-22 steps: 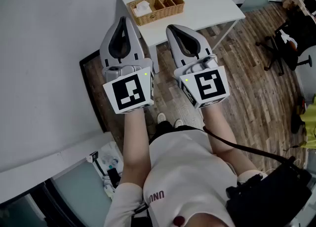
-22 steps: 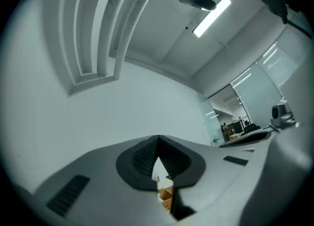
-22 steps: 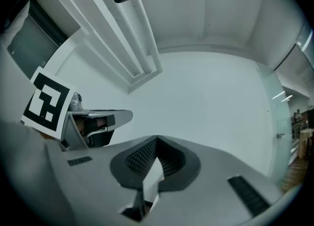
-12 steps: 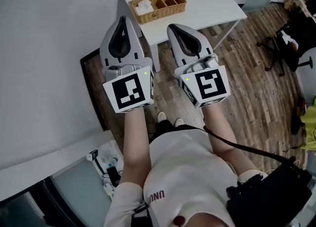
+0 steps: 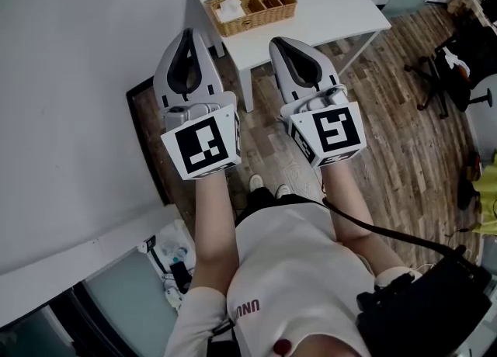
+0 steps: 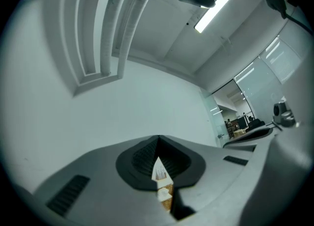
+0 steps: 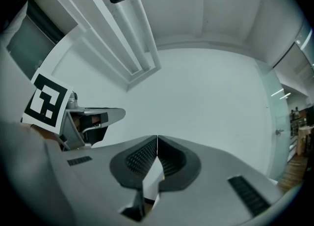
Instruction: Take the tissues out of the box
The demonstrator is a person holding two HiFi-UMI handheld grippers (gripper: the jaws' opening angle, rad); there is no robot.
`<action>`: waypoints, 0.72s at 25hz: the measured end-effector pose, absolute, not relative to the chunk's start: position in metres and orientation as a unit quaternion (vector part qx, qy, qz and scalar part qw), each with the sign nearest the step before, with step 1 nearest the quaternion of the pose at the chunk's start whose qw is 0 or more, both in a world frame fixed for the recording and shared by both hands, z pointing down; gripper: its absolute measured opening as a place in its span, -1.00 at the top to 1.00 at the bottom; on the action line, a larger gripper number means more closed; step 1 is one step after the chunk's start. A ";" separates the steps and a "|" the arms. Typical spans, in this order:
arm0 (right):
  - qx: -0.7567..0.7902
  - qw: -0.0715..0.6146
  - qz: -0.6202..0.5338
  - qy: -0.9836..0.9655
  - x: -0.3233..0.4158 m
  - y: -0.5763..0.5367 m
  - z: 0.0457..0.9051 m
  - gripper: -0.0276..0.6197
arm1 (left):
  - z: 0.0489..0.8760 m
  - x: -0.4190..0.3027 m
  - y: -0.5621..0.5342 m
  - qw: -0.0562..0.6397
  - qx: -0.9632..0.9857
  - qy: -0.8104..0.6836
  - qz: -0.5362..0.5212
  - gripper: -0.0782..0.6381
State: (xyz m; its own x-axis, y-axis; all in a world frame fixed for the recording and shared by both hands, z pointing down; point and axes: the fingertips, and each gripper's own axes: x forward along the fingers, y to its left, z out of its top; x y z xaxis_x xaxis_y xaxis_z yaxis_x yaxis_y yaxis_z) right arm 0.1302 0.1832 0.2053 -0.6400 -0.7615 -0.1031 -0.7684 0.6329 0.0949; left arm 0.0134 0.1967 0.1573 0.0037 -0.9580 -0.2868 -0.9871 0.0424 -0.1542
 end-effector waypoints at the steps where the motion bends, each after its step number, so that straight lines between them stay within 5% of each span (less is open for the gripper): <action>1: -0.423 0.026 0.061 0.904 0.128 0.182 0.207 0.85 | 0.158 0.011 0.195 0.158 -0.690 0.705 0.044 0.76; 18: -0.461 0.035 0.040 0.886 0.109 0.153 0.212 0.85 | 0.175 -0.044 0.182 0.133 -0.686 0.714 0.047 0.76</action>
State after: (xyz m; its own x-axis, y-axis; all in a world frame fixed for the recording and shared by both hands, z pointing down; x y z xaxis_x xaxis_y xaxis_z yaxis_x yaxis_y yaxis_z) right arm 0.1092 0.1526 0.2123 -0.5725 -0.8140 -0.0985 -0.8195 0.5717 0.0393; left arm -0.0438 0.1824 0.1754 -0.0226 -0.9670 -0.2537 -0.9919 0.0535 -0.1154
